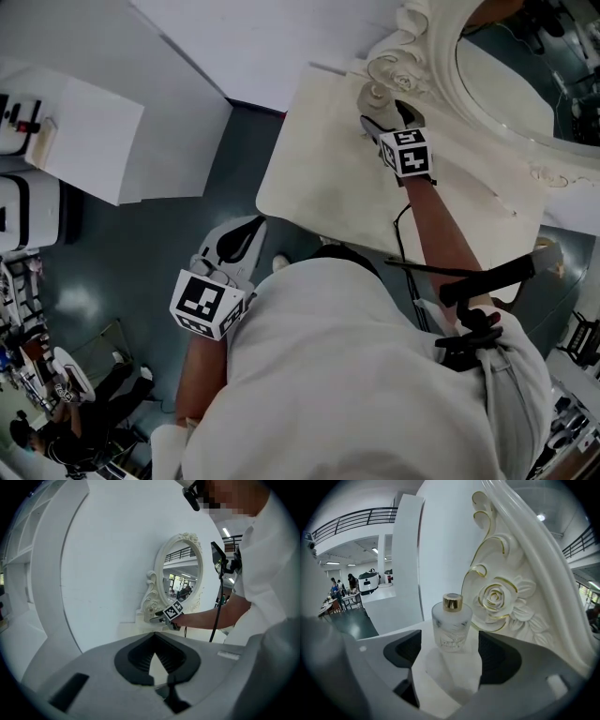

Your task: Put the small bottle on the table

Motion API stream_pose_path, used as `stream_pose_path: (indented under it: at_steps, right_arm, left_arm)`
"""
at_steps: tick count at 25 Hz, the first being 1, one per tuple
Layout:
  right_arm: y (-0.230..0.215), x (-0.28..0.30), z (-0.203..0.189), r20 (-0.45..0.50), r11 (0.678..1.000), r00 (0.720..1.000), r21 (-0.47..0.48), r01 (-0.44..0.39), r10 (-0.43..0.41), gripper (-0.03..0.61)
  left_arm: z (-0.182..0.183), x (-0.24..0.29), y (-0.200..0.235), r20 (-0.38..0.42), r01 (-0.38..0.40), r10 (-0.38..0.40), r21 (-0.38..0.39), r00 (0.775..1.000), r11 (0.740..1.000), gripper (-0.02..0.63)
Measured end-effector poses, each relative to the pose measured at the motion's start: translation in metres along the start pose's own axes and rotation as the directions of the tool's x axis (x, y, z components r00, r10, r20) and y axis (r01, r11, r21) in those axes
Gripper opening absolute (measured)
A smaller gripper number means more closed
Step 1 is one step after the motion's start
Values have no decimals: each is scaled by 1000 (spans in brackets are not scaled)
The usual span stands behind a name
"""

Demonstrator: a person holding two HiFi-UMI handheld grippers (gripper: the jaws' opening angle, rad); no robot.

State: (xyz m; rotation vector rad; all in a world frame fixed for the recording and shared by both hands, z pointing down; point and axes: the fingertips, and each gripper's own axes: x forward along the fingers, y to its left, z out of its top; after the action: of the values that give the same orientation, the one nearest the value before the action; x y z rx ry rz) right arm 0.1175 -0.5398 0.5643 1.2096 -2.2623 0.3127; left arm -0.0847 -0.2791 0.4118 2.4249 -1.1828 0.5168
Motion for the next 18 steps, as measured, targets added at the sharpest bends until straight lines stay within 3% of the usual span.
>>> stream_pose_path:
  at_steps: [8, 18]
  right_arm:
    - [34, -51, -16, -18, 999, 999, 18, 50, -49, 335]
    - [116, -123, -42, -37, 996, 996, 0, 84, -84, 65]
  left_arm:
    - [-18, -34, -6, 21, 68, -68, 30, 997, 997, 3]
    - [-51, -91, -9, 32, 135, -137, 62, 990, 989, 3]
